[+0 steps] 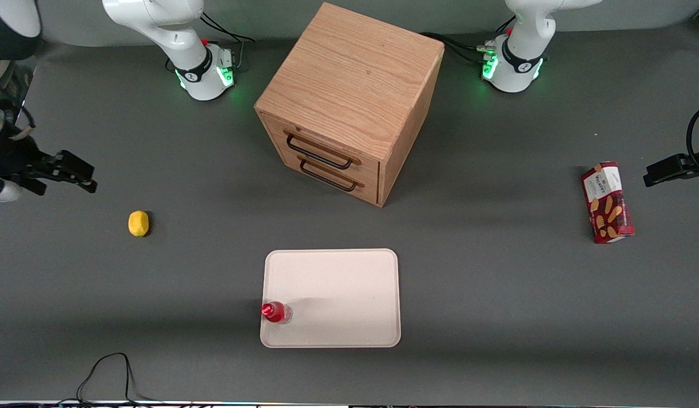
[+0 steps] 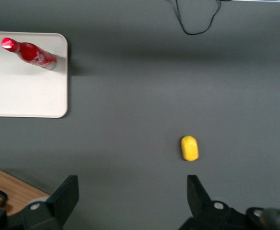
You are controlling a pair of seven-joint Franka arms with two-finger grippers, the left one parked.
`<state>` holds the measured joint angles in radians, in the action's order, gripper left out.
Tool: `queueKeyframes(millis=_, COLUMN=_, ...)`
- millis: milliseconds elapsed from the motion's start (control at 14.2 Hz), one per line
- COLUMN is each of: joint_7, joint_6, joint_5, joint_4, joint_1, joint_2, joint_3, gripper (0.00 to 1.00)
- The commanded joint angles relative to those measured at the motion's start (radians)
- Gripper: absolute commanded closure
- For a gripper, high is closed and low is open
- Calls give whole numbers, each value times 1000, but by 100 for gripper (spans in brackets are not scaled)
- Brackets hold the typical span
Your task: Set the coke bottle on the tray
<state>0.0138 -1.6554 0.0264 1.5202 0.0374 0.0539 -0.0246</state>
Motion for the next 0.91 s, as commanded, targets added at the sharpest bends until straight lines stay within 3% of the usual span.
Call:
queueKeyframes(millis=0, joint_7=92, joint_6=-21, joint_5=-23, joint_4=34, joint_1=1, joint_2=-40, joint_3=-46, gripper=0)
queueKeyframes(millis=351, joint_7=100, joint_6=8, joint_5=-13, joint_4=23, joint_1=-13, joint_2=-39, joint_3=-26, gripper=0)
queueKeyframes(millis=842, joint_7=91, joint_6=11, joint_5=-11, joint_4=23, joint_1=26, joint_2=-37, joint_3=-64, gripper=0)
